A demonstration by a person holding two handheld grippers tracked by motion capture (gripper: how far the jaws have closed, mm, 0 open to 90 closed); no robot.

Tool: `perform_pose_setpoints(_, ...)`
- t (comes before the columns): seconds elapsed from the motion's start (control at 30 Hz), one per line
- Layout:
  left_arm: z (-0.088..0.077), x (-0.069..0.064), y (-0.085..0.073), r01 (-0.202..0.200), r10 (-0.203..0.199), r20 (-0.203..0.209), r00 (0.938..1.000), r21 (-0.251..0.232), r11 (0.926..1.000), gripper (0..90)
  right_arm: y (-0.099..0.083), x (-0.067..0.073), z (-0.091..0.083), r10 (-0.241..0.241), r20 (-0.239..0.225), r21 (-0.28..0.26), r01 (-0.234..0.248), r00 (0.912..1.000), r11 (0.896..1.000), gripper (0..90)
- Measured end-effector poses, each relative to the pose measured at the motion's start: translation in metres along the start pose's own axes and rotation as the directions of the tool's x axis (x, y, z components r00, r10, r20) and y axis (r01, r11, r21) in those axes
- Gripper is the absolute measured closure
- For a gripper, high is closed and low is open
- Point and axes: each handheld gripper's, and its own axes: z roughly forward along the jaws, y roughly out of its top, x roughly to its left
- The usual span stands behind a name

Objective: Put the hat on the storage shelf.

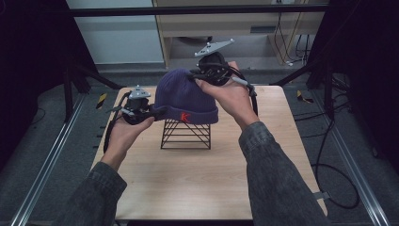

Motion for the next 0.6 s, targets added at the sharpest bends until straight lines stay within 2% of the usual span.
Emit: perform_pose_setpoints(0.6, 0.004, 0.005, -0.013, 0.02, -0.02, -0.006, 0.9998, 0.017, 0.9997, 64.2, -0.011, 0.004, 0.009, -0.003, -0.024, 0.039, 0.004, 0.9997, 0.999, 79.1)
